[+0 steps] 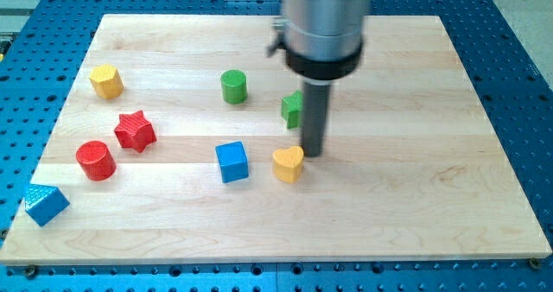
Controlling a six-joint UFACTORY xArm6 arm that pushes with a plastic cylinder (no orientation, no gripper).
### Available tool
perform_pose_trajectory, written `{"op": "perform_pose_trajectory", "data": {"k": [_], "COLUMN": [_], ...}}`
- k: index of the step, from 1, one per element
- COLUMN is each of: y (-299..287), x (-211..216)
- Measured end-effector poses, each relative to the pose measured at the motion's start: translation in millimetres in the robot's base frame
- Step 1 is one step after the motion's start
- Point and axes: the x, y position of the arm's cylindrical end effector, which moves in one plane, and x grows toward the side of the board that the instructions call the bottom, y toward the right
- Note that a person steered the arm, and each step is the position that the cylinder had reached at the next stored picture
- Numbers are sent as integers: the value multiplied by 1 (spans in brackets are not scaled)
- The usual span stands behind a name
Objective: Form a diagonal line with green blocks heart cube
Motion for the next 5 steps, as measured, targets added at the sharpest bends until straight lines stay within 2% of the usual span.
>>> {"op": "perform_pose_trajectory", "data": {"k": [1,2,3,4,5], "y": [11,-30,-34,13,38], "x": [31,43,19,4,-42]}}
